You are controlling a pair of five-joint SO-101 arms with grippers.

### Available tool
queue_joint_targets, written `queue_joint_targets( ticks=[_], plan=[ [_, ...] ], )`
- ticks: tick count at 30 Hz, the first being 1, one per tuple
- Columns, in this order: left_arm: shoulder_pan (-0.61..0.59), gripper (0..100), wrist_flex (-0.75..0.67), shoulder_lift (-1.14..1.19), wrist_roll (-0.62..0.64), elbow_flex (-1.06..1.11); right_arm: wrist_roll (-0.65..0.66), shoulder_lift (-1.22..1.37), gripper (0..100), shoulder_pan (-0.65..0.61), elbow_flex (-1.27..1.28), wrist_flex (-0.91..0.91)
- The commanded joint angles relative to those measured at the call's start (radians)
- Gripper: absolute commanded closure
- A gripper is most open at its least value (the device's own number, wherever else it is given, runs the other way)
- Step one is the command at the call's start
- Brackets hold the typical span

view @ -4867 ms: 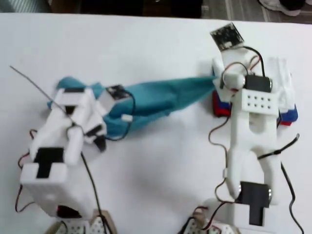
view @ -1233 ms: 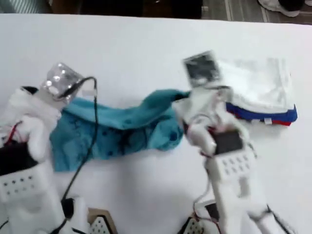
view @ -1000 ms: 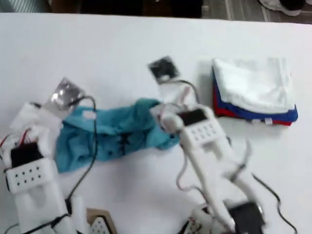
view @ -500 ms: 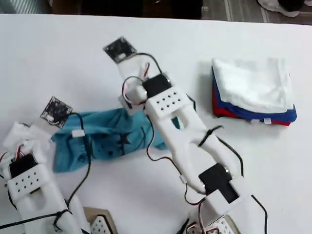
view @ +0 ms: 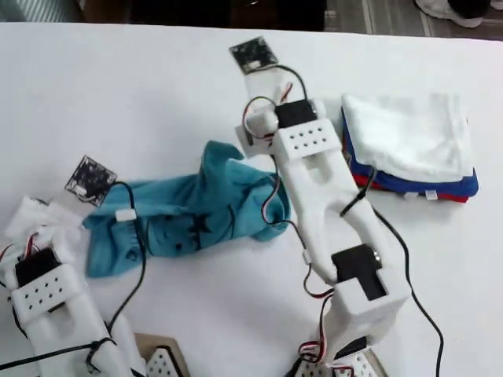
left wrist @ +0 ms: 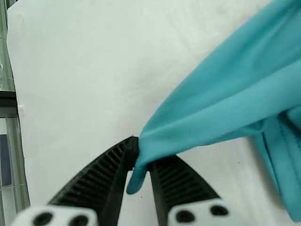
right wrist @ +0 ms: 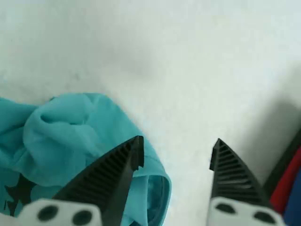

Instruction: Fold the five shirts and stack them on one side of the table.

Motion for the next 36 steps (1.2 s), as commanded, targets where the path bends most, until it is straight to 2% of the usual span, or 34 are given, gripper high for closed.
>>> queue_joint_targets(
  ticks=[1,7,14,26,36],
  plan=[
    [-0.011,97,-0.02,-0.011,-0.006,-0.005,-0.008,-0.012,80.6,-0.033,-0.018,0.074],
    [-0.009,97,-0.021,-0.011,-0.008,-0.005,0.0,-0.048,81.2,-0.09,-0.023,0.157],
    [-0.009,97,-0.021,-0.011,-0.008,-0.005,-0.006,-0.001,81.4,-0.097,-0.023,0.077],
    [-0.008,97,-0.021,-0.011,-0.006,-0.005,-0.008,-0.093,81.5,-0.193,-0.12,0.18],
    [-0.009,97,-0.021,-0.011,-0.005,-0.005,-0.055,-0.01,81.5,-0.171,-0.12,0.157]
  ],
)
